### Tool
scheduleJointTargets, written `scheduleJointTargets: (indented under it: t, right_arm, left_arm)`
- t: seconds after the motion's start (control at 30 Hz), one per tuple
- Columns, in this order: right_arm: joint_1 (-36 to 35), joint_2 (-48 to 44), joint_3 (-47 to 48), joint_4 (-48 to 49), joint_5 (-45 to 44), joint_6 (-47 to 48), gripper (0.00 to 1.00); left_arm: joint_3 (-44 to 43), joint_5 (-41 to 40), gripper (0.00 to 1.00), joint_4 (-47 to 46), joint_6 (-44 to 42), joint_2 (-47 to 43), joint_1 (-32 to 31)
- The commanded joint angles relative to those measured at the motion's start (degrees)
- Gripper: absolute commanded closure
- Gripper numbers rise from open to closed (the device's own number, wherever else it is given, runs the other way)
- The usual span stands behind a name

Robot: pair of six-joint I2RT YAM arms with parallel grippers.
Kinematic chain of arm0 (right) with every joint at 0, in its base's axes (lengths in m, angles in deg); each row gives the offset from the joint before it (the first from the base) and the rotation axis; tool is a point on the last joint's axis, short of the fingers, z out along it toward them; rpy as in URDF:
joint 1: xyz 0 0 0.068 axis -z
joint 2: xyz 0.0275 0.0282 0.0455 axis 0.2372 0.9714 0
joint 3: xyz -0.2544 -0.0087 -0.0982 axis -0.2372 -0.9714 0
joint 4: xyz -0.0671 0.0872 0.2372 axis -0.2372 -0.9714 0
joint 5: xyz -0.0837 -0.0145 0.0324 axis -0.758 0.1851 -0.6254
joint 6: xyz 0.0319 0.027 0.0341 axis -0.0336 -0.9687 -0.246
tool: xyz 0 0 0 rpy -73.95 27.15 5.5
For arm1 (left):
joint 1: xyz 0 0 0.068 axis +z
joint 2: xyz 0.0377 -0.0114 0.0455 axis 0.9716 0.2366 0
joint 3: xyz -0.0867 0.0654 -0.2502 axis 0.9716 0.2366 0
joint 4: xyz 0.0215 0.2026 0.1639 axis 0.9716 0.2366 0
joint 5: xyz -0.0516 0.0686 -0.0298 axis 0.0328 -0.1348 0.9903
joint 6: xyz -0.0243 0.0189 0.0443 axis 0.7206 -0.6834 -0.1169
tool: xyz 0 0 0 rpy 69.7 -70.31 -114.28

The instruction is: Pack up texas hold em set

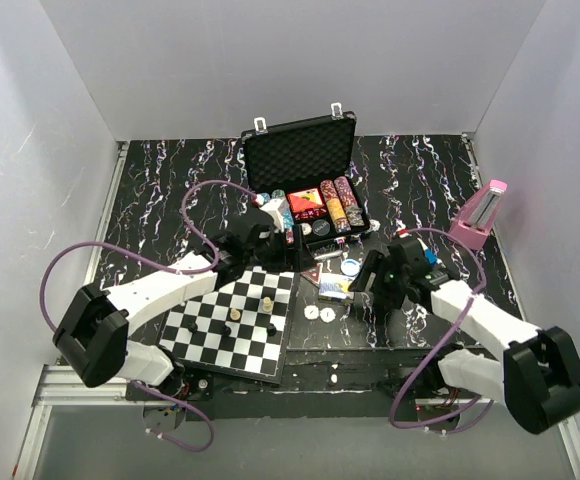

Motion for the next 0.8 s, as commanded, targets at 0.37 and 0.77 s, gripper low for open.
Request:
scheduleJointTargets:
  t: [0.37,0.77]
  right_arm:
    - [9.09,-3.04,-12.3,22.25,19.62,0.25,0.25]
    - [9.09,7.6,-15.11,37.89,26.74,-4.4,0.32]
  left_arm:
    - [-4.65,8.76,0.44,-7.45,6.05,17.47,-4.28]
    - [-3.95,12.01,0.63,-10.78,7.02,24.94,-4.28]
